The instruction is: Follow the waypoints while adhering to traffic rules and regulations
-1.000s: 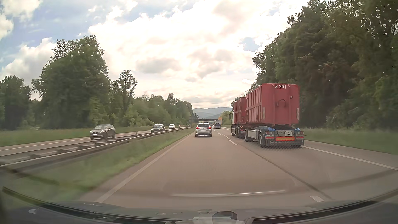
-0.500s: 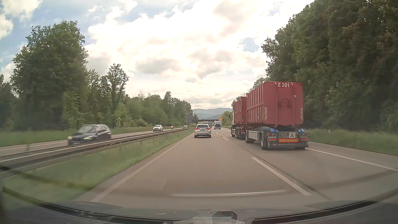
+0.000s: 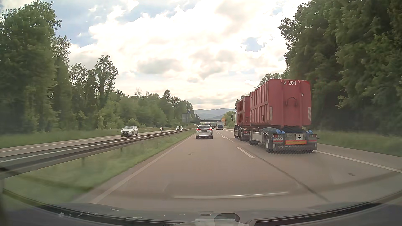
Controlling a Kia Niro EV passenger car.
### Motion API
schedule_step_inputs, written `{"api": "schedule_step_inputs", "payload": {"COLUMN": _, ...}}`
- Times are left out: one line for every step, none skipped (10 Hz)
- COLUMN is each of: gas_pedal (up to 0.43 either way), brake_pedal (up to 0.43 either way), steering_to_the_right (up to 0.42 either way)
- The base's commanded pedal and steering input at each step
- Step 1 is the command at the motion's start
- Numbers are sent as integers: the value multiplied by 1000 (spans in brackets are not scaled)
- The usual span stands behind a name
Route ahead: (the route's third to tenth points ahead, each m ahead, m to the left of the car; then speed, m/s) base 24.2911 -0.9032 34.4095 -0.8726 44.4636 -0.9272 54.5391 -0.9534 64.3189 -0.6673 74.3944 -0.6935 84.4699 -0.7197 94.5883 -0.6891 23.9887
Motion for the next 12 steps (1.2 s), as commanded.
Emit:
{"api": "schedule_step_inputs", "payload": {"gas_pedal": 150, "brake_pedal": 0, "steering_to_the_right": 1}}
{"api": "schedule_step_inputs", "payload": {"gas_pedal": 150, "brake_pedal": 0, "steering_to_the_right": 0}}
{"api": "schedule_step_inputs", "payload": {"gas_pedal": 138, "brake_pedal": 0, "steering_to_the_right": 0}}
{"api": "schedule_step_inputs", "payload": {"gas_pedal": 138, "brake_pedal": 0, "steering_to_the_right": 0}}
{"api": "schedule_step_inputs", "payload": {"gas_pedal": 138, "brake_pedal": 0, "steering_to_the_right": 0}}
{"api": "schedule_step_inputs", "payload": {"gas_pedal": 138, "brake_pedal": 0, "steering_to_the_right": 0}}
{"api": "schedule_step_inputs", "payload": {"gas_pedal": 130, "brake_pedal": 0, "steering_to_the_right": 0}}
{"api": "schedule_step_inputs", "payload": {"gas_pedal": 130, "brake_pedal": 0, "steering_to_the_right": 0}}
{"api": "schedule_step_inputs", "payload": {"gas_pedal": 130, "brake_pedal": 0, "steering_to_the_right": 0}}
{"api": "schedule_step_inputs", "payload": {"gas_pedal": 130, "brake_pedal": 0, "steering_to_the_right": 0}}
{"api": "schedule_step_inputs", "payload": {"gas_pedal": 130, "brake_pedal": 0, "steering_to_the_right": 0}}
{"api": "schedule_step_inputs", "payload": {"gas_pedal": 130, "brake_pedal": 0, "steering_to_the_right": 0}}
